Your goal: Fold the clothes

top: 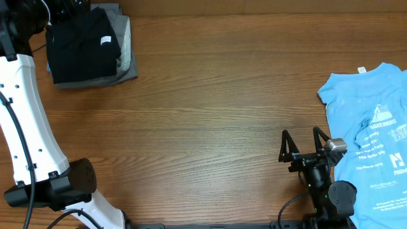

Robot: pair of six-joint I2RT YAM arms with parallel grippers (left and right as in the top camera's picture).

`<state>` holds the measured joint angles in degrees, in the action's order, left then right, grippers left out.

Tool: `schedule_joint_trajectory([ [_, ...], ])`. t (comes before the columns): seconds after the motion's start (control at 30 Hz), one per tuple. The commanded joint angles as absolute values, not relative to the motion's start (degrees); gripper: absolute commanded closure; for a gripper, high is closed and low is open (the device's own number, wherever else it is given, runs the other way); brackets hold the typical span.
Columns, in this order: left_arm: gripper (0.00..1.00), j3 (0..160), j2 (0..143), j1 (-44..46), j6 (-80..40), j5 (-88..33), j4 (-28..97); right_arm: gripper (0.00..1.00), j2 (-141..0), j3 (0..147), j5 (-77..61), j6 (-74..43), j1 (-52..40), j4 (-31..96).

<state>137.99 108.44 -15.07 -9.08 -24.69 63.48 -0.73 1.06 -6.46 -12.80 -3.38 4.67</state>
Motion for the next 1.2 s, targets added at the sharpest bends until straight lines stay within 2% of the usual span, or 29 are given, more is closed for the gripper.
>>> schedule_joint_trajectory([
  [0.0, 0.0, 138.0, 108.1, -15.0, -9.4, -25.1, 63.5, 0.0, -0.1, 0.4, -5.2, -11.5, -3.1, 4.4],
  [1.17, 0.0, 138.0, 107.2, -14.6, -9.4, -24.9, 64.8, 0.0, -0.2, 0.5, -5.2, -11.5, -3.2, 4.4],
])
